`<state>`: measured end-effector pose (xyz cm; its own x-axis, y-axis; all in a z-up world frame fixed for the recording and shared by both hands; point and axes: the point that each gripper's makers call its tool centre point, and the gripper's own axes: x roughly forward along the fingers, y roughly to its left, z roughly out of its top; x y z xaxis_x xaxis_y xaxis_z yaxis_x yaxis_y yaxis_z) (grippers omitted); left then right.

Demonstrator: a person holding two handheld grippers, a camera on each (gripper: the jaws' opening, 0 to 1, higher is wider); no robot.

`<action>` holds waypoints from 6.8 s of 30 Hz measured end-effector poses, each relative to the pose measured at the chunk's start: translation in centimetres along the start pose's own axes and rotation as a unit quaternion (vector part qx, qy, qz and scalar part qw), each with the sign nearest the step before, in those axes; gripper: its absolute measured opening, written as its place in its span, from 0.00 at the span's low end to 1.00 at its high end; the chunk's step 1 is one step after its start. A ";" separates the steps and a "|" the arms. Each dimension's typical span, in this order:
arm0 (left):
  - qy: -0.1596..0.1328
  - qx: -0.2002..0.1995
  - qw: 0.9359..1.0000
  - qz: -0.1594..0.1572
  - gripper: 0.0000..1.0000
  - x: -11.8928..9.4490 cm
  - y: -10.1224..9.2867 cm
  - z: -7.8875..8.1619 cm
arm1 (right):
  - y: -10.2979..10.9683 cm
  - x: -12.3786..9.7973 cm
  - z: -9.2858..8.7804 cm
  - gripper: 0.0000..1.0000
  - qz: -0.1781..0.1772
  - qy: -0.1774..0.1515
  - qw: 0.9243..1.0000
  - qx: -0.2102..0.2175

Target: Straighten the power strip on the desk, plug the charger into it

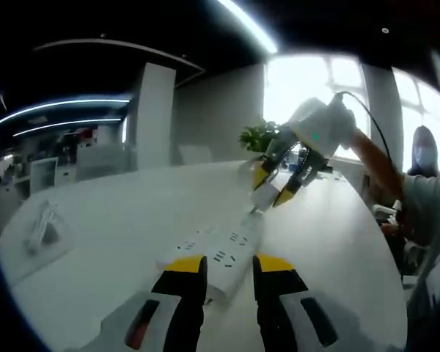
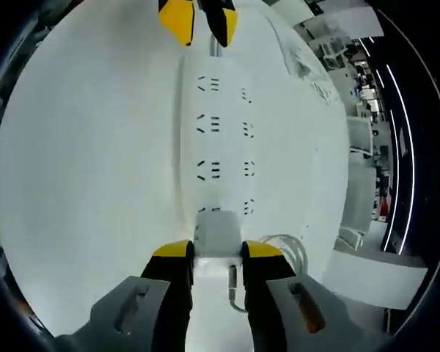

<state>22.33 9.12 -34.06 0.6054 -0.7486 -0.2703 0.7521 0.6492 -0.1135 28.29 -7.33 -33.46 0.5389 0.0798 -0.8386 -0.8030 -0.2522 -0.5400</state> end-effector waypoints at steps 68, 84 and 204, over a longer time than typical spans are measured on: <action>0.011 -0.001 1.000 0.003 0.25 0.3 0.2 -0.4 | -1.0 1.3 2.4 0.25 0.062 -0.019 0.997 -0.050; 0.010 -0.008 1.000 0.004 0.25 0.4 0.6 -0.4 | -0.5 1.5 3.0 0.25 0.115 -0.068 0.991 -0.013; 0.023 -0.012 1.000 0.001 0.25 0.9 0.1 -1.2 | -0.7 2.2 3.0 0.27 0.073 -0.077 0.994 0.022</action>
<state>22.61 8.68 -35.41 0.5939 -0.7404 -0.3147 0.7442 0.6542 -0.1348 29.32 -4.10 -35.15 0.3737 0.1926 -0.9073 -0.8817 -0.2300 -0.4120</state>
